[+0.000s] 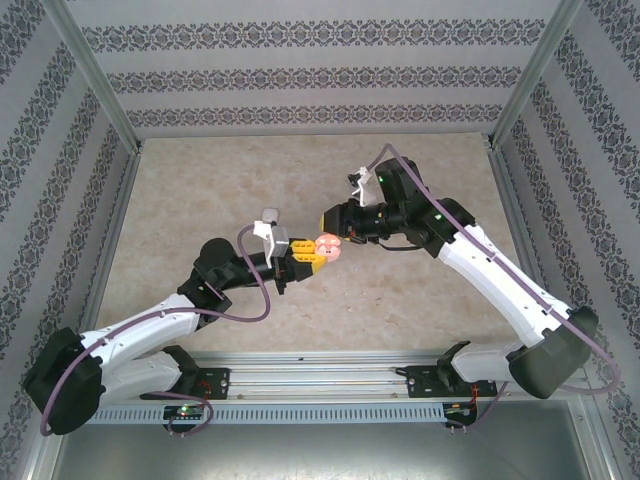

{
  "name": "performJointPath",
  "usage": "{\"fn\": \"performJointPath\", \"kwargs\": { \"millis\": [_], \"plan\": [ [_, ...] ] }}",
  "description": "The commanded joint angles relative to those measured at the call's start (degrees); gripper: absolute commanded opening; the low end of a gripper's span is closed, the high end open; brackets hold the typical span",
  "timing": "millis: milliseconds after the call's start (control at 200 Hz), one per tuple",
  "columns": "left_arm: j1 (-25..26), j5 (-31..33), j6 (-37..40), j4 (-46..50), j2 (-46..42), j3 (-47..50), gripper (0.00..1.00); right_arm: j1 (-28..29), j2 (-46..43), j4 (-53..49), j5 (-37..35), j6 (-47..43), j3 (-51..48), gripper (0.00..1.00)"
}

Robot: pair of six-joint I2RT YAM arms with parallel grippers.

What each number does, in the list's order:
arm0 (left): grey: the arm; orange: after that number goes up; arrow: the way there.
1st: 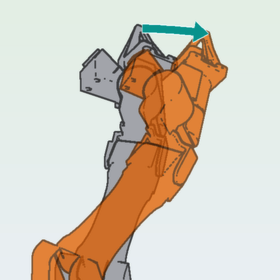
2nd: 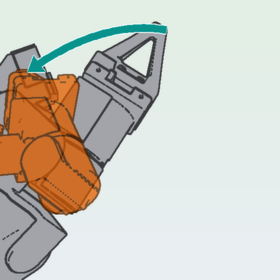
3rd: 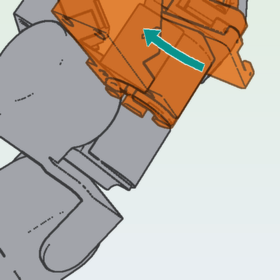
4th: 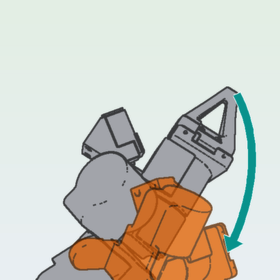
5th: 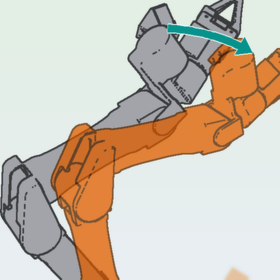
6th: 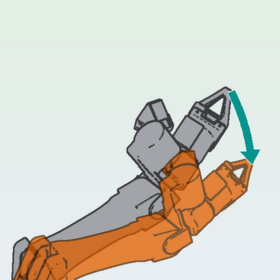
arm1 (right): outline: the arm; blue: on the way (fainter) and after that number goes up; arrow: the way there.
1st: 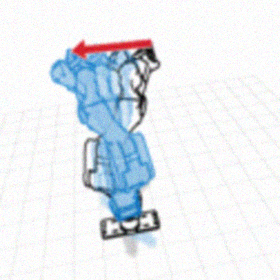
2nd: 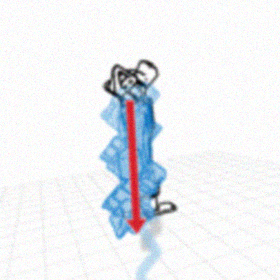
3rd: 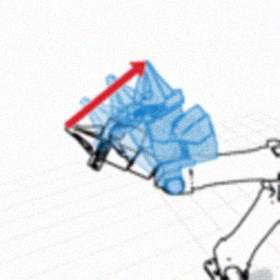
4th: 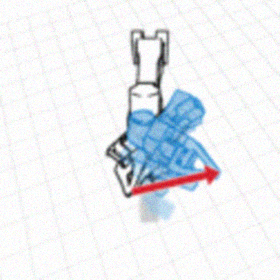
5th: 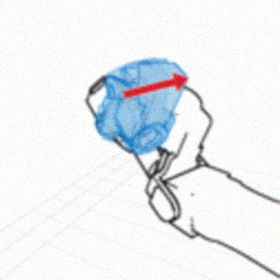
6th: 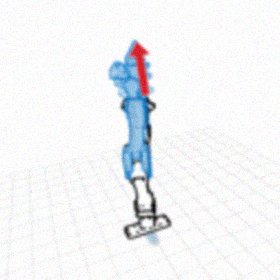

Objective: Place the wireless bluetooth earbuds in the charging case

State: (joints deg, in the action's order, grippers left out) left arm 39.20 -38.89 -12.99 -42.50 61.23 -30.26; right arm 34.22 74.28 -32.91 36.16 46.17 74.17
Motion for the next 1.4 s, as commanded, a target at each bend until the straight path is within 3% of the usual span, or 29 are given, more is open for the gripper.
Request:
{"fn": "performJointPath", "kwargs": {
  "millis": [0,305,674,934,1179,1394],
  "plan": [
    [-1.03,1.18,-3.27,0.03,0.36,-2.21,0.0,0.65,-3.31,3.63,6.59,0.82,-1.97,0.28],
    [-1.56,2.3,-6.05,2.08,0.47,-3.7,0.0,2.98,-5.3,1.36,4.4,-2.37,-4.01,0.28],
    [-2.72,1.44,-12.29,1.76,1.2,-5.83,0.0,7.2,-4.71,-8.35,-14.51,-12.44,-1.39,0.23],
    [-3.08,0.95,-11.35,1.84,1.92,-4.84,0.0,6.67,-6.54,-6.78,-21.45,-15.72,1.15,0.42],
    [-3.58,1.99,-11.69,2.14,3.14,-2.8,0.0,2.84,-9.74,-4.28,-24.0,-18.55,2.5,0.49],
    [-6.68,4.96,-14.74,5.89,8.12,-3.62,0.0,-0.8,-15.0,-3.36,-31.19,-21.07,-3.01,0.59]
  ]
}}
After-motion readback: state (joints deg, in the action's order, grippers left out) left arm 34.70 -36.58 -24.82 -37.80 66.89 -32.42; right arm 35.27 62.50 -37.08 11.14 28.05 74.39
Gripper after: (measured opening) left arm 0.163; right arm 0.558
